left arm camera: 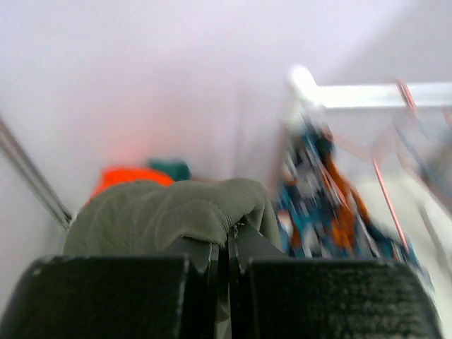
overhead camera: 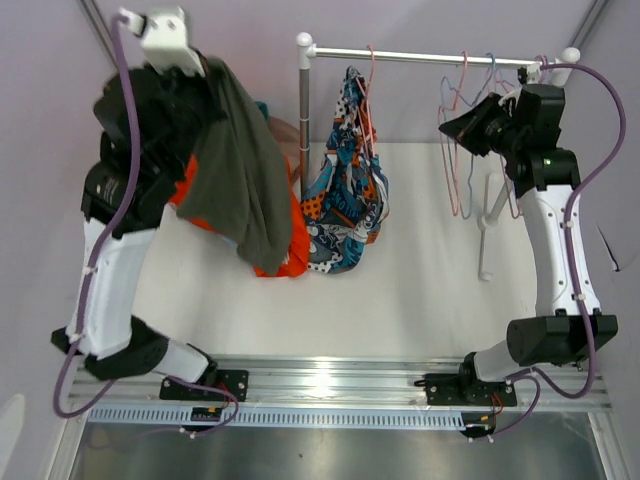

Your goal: Remove the shorts from the hanger

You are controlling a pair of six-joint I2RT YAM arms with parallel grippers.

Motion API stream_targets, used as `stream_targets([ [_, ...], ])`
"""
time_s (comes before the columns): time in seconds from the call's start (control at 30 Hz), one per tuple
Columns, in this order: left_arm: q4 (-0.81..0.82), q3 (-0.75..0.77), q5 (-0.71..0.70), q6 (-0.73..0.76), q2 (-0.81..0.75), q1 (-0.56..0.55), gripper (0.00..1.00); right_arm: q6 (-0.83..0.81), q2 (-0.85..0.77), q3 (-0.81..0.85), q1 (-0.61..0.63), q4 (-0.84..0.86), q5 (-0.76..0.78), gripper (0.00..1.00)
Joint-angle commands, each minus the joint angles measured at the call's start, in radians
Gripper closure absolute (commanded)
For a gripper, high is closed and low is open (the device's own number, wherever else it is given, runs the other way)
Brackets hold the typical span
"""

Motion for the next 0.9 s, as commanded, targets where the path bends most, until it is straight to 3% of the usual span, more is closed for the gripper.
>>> stream_targets([
  [0.0, 0.088, 0.211, 0.059, 0.044, 0.154, 0.178, 1.00, -0.006, -0.089, -0.059, -0.002, 0.021, -0.003, 1.00],
  [0.1, 0.231, 0.261, 0.141, 0.000, 0.272, 0.332, 1.00, -0.006, -0.134, -0.121, -0.002, 0.020, -0.018, 0.99],
  [0.2, 0.295, 0.258, 0.160, -0.019, 0.406, 0.413, 1.00, -0.008, -0.193, -0.199, -0.002, 0.034, -0.026, 0.73],
  [0.23, 0.297, 0.236, 0.148, -0.049, 0.433, 0.427, 1.00, -0.011, -0.209, -0.214, -0.002, 0.034, -0.028, 0.53],
  [0.3, 0.260, 0.204, 0.125, -0.088, 0.483, 0.467, 1.00, -0.022, -0.238, -0.234, -0.002, 0.009, -0.017, 0.28],
  [0.33, 0.233, 0.190, 0.120, -0.112, 0.519, 0.478, 0.97, -0.034, -0.246, -0.237, -0.002, 0.005, -0.009, 0.09],
  [0.37, 0.222, 0.149, 0.108, -0.123, 0.533, 0.481, 0.93, -0.039, -0.261, -0.237, -0.002, -0.002, -0.003, 0.03],
  [0.4, 0.211, 0.131, 0.114, -0.129, 0.541, 0.481, 0.86, -0.042, -0.266, -0.231, -0.002, -0.012, 0.003, 0.01],
  [0.47, 0.194, 0.100, 0.141, -0.149, 0.543, 0.481, 0.49, -0.042, -0.275, -0.215, -0.002, -0.015, 0.003, 0.01],
  [0.53, 0.176, 0.046, 0.178, -0.169, 0.529, 0.478, 0.23, -0.023, -0.284, -0.179, -0.002, -0.005, -0.012, 0.01],
  [0.7, 0.142, -0.070, 0.184, -0.169, 0.365, 0.454, 0.06, -0.019, -0.263, -0.051, 0.084, 0.024, -0.009, 0.01],
  [0.87, 0.243, -0.409, 0.236, -0.175, 0.091, 0.411, 0.04, -0.036, -0.142, 0.107, 0.213, 0.046, 0.032, 0.02],
])
